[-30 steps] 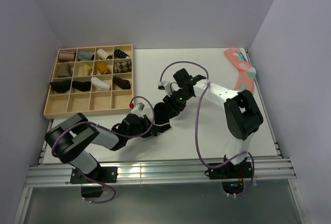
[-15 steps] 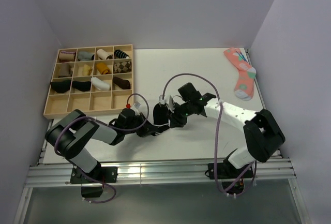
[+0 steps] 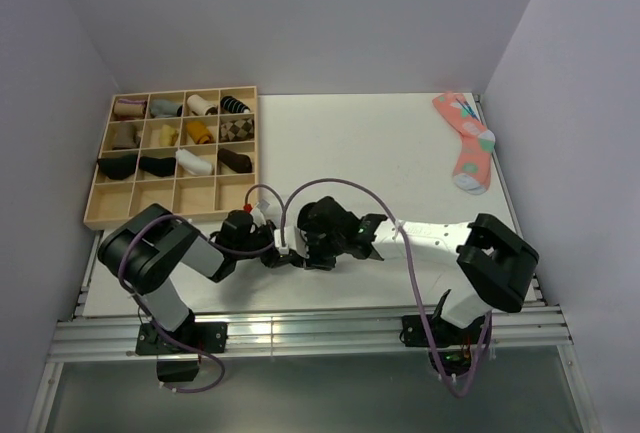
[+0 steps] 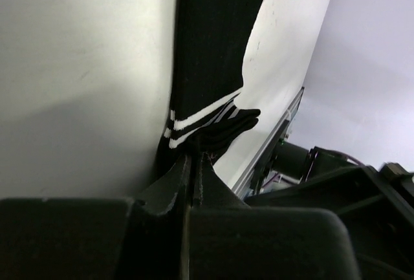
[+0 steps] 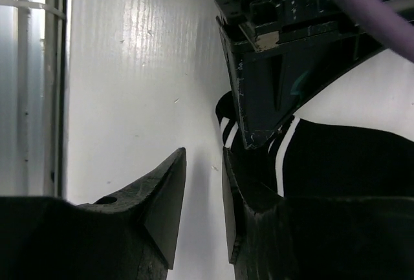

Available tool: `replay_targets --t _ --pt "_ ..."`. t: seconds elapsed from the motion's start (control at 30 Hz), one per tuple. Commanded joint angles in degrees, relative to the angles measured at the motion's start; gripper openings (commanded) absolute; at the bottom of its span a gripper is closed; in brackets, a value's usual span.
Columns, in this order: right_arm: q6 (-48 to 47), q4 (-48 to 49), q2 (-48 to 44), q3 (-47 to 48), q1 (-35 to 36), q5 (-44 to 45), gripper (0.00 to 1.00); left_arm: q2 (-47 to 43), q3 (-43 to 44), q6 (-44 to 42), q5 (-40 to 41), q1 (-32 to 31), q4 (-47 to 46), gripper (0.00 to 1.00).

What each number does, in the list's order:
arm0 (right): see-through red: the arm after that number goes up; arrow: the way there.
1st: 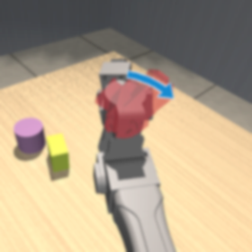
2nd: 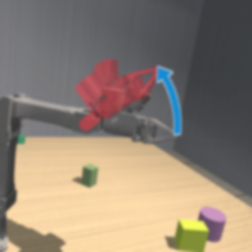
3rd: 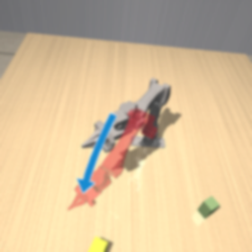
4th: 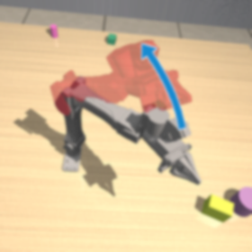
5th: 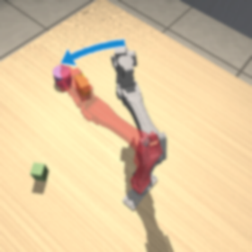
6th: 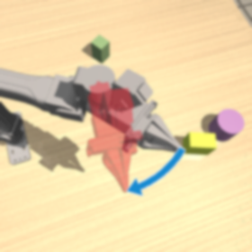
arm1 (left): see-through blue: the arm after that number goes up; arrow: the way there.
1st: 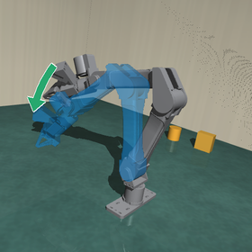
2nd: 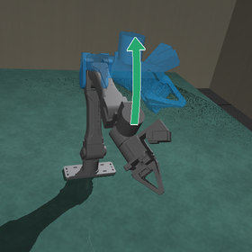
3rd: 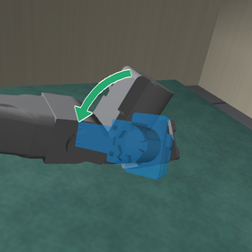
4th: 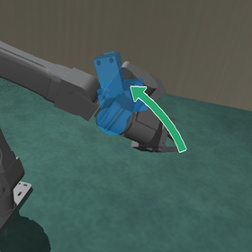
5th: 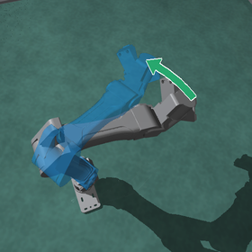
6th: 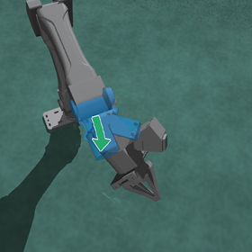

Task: Roll the socks
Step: Roll the sock at the center of the board.

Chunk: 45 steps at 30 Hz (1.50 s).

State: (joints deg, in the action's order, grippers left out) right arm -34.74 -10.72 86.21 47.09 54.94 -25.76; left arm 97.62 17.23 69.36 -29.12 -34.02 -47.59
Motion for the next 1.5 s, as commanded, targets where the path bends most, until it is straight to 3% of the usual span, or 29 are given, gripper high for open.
replay_targets --t 0.0,0.47,1.13,1.27,1.47 --pt "-2.08 7.29 2.11 -1.12 1.31 4.92 0.36 0.12 -3.35 1.22 -1.29 1.59 12.24 0.00" --pt "-3.49 17.47 5.90 -4.64 5.00 9.67 0.34 -9.64 -2.47 -7.75 -2.34 8.88 30.18 0.00" --pt "-5.77 28.12 8.80 -7.80 6.32 17.40 0.34 -7.62 -0.53 -12.76 -5.15 9.76 35.20 0.00" --pt "-6.92 28.92 8.53 -8.51 6.67 18.20 0.37 -7.01 -0.53 -13.03 -6.03 9.85 34.85 0.00" --pt "-7.80 29.79 9.41 -8.68 7.37 18.55 0.49 -7.27 0.08 -13.64 -6.65 9.85 35.55 0.00"
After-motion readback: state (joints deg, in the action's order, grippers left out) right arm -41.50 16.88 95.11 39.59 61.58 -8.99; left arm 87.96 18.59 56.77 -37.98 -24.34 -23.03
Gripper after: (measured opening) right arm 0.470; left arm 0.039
